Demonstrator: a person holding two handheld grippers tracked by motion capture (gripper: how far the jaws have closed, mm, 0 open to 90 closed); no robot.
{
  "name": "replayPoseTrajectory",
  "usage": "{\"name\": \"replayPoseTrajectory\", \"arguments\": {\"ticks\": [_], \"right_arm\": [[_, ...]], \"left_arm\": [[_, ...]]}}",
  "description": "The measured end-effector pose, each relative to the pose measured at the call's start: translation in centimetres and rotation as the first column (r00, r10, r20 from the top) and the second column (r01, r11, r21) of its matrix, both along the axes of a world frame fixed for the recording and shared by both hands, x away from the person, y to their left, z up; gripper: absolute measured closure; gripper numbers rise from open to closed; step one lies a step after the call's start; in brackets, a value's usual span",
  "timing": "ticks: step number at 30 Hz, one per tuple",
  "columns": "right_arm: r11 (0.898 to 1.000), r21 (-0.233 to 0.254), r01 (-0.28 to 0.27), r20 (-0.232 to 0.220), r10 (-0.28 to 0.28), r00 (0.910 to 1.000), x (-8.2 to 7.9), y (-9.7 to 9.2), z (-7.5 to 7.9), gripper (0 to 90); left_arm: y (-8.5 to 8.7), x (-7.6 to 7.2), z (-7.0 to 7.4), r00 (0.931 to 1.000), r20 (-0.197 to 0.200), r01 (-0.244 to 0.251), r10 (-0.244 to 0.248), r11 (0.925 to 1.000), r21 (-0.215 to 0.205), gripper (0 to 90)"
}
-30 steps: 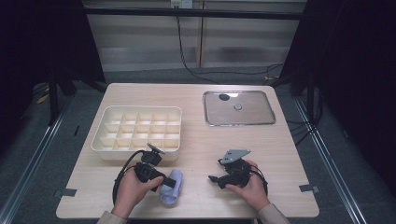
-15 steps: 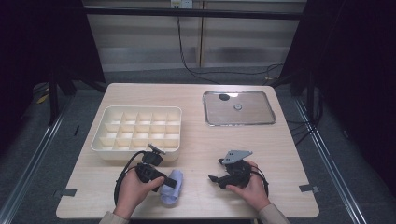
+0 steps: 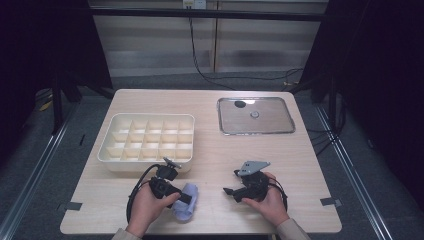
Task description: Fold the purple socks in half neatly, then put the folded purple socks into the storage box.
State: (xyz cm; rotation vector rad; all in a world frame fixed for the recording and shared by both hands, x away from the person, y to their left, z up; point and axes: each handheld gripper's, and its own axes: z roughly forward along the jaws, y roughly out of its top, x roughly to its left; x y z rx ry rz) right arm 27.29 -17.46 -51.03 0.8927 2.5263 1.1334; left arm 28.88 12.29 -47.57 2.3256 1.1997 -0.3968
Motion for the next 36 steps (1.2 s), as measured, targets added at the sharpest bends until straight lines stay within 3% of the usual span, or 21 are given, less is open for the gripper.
{"name": "replayPoseTrajectory", "arguments": {"ticks": [11,19,26,28,29,30,31,36], "right_arm": [[1.0,-0.001,0.002,-0.001,-0.002,1.0,0.0,0.0,0.0,23.6],[1.0,-0.013,0.012,-0.002,-0.012,0.9999,0.0,0.1,0.0,17.9],[1.0,-0.015,-0.001,-0.009,0.0,1.0,0.0,0.2,-0.1,14.5],[1.0,-0.015,0.0,-0.009,0.0,1.0,0.0,0.2,-0.1,14.4],[1.0,-0.015,0.0,-0.009,0.0,1.0,0.0,0.2,-0.1,14.5],[1.0,-0.015,0.0,-0.009,0.0,1.0,0.0,0.2,-0.1,14.4],[1.0,-0.015,0.0,-0.009,0.0,1.0,0.0,0.2,-0.1,14.4],[1.0,-0.015,0.0,-0.009,0.0,1.0,0.0,0.2,-0.1,14.4]], "left_arm": [[-0.1,-0.2,0.2,1.0,-0.006,0.002,-0.002,1.0,-0.008,68.8],[0.3,0.0,0.7,0.9998,-0.02,0.01,-0.01,0.9996,-0.026,70.2],[1.0,0.3,2.0,0.9999,0.001,0.016,-0.016,0.9995,-0.027,71.2],[1.2,0.4,2.4,1.0,0.006,-0.003,0.004,0.9992,-0.039,71.2],[1.4,0.5,2.6,0.9999,0.007,0.012,-0.012,0.9995,-0.028,71.2],[1.4,0.5,2.7,0.9999,0.009,-0.013,0.013,0.9991,-0.04,71.2],[1.6,0.7,2.8,0.9999,0.008,0.01,-0.01,0.9995,-0.029,71.2],[2.2,0.9,3.4,0.9999,0.013,0.0,0.0,0.9995,-0.031,71.2]]}}
